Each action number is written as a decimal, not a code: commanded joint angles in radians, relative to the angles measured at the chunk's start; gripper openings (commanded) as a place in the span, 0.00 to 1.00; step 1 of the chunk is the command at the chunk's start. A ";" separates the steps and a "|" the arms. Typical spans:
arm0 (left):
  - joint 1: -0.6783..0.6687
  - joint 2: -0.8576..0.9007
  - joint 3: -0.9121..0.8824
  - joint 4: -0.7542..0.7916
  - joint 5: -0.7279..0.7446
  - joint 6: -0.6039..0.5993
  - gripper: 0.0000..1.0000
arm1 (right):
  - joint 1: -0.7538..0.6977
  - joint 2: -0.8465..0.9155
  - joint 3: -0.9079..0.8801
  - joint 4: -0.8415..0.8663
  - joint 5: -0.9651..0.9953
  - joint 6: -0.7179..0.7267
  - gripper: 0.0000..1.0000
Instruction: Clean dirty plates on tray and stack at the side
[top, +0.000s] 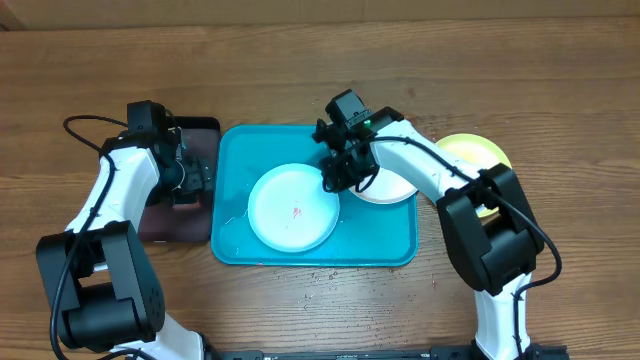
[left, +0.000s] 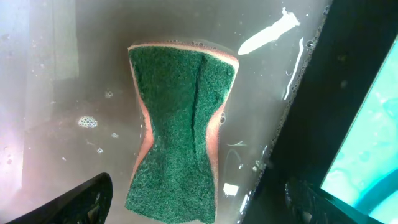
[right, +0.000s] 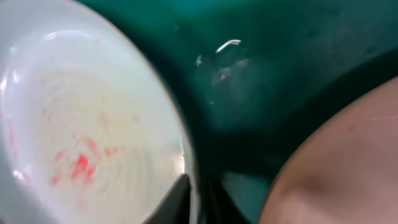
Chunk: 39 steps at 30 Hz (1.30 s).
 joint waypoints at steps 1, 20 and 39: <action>0.003 -0.021 0.016 0.002 0.008 -0.014 0.88 | 0.006 -0.034 0.014 -0.019 -0.017 0.043 0.20; 0.003 -0.021 0.016 0.024 0.008 -0.014 0.85 | 0.006 -0.034 -0.048 -0.073 -0.020 0.090 0.15; 0.003 0.050 0.016 0.055 0.010 -0.014 0.75 | 0.006 -0.034 -0.068 0.098 0.086 0.073 0.08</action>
